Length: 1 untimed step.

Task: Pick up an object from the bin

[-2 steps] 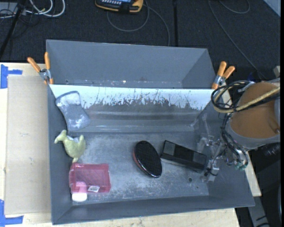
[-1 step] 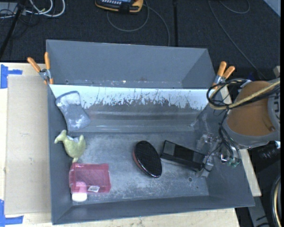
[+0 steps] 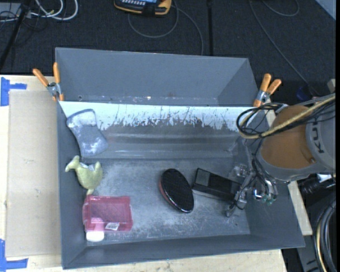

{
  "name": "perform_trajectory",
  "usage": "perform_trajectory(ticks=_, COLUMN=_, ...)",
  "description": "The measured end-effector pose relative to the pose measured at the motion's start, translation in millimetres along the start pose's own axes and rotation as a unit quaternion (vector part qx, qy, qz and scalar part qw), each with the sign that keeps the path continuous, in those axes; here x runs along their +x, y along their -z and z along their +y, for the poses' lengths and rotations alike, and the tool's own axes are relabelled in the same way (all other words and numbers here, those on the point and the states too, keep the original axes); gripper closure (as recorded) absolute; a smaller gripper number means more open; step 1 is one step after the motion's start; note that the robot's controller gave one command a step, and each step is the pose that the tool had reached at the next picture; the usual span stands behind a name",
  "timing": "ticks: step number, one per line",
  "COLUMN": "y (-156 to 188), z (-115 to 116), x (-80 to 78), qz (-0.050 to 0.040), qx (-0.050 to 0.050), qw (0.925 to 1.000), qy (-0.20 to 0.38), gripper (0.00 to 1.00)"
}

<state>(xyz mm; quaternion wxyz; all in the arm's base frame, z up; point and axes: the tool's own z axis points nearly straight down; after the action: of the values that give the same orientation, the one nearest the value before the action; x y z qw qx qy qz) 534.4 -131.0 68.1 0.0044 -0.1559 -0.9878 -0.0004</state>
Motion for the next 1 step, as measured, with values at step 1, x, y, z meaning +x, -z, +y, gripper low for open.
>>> perform_trajectory(ticks=1, y=0.7, z=3.3, x=-2.1, qz=-0.0017, qx=-0.001, qw=0.9887, qy=-0.15, gripper=1.0)
